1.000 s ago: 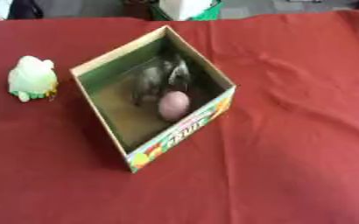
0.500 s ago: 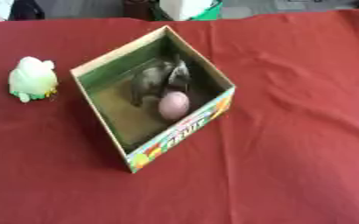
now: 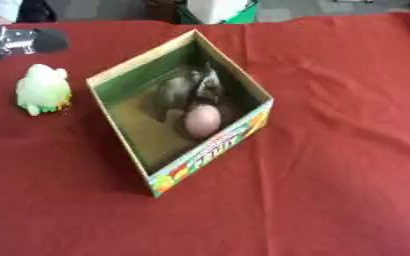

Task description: Pick up objects on the table and place them in the box.

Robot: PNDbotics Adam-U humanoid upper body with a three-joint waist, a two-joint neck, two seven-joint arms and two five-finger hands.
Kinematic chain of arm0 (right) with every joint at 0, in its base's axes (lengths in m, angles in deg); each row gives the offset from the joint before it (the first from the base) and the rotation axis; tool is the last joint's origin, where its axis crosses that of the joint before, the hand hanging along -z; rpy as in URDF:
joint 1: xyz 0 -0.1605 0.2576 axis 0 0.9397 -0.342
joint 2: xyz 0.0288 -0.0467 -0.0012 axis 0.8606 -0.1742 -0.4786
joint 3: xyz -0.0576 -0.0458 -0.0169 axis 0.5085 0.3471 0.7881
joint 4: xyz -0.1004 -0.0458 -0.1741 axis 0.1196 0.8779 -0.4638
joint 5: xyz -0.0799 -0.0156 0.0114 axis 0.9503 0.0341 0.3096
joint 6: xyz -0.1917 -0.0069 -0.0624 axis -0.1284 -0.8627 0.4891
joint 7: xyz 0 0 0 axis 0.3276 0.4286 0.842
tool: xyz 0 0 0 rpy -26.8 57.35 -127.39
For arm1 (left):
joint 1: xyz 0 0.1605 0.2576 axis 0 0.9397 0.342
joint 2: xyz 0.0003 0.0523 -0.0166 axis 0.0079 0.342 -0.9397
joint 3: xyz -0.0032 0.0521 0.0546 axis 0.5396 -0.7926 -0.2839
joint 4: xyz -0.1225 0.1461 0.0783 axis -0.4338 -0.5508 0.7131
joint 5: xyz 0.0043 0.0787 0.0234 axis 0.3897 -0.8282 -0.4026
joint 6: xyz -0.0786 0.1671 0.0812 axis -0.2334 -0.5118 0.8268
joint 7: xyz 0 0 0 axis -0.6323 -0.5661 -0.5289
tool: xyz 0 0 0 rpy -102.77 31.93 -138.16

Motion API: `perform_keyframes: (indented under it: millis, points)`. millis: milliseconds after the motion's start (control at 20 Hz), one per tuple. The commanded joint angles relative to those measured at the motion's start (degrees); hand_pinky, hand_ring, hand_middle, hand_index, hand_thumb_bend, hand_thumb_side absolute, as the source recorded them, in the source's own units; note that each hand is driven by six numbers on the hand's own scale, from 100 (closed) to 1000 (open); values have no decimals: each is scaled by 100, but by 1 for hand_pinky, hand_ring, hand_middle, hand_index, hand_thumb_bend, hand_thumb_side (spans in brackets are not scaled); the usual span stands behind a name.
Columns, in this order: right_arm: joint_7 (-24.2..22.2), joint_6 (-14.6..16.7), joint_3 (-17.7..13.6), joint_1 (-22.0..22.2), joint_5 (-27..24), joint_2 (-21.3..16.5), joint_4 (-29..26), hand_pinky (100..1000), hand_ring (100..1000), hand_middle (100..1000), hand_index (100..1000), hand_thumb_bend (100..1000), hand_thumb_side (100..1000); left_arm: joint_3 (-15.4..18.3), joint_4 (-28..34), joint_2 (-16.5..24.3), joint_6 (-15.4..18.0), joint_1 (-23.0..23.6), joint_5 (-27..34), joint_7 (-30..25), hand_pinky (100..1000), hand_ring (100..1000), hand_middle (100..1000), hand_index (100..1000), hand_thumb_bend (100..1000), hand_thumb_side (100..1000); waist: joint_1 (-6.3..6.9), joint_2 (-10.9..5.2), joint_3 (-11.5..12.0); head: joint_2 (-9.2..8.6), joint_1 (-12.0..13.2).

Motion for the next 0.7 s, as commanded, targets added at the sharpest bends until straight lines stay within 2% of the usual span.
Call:
perform_keyframes:
  millis: [50, 250, 300, 350, 450, 550, 700]
  points:
    - [40, 57, -113, 56, 69, -99, -109, 694, 863, 815, 887, 100, 1000, -92, -339, 214, 269, -210, -129, -525, 816, 837, 857, 1000, 1000, 972, 3, -111, -14, -48, 48]
    - [42, -8, -127, 135, 83, -62, -109, 690, 857, 811, 882, 100, 1000, -247, -698, 197, 392, -343, -297, -1203, 822, 856, 875, 1000, 1000, 904, 12, -93, -26, -64, 72]
    - [38, -26, -127, 143, 83, -56, -109, 688, 854, 809, 881, 100, 1000, -262, -760, 194, 404, -368, -403, -1370, 828, 866, 886, 1000, 1000, 857, 15, -90, -28, -67, 71]
    - [34, -43, -126, 148, 80, -49, -109, 688, 853, 809, 880, 100, 1000, -276, -832, 182, 412, -395, -538, -1549, 829, 867, 888, 1000, 1000, 852, 18, -87, -31, -70, 72]
    - [36, -67, -132, 154, 74, -34, -109, 685, 846, 805, 876, 100, 1000, -298, -1014, 137, 409, -440, -725, -1911, 847, 893, 927, 1000, 1000, 752, 23, -84, -41, -75, 70]
    - [42, -92, -138, 168, 72, -26, -109, 684, 844, 804, 875, 100, 1000, -302, -1206, 73, 386, -504, -814, -2201, 859, 905, 937, 1000, 1000, 716, 25, -80, -53, -80, 71]
    - [49, -121, -146, 179, 64, -16, -109, 681, 837, 800, 871, 100, 1000, -358, -1534, -22, 406, -591, -819, -2368, 886, 930, 962, 1000, 931, 601, 25, -70, -73, -90, 81]
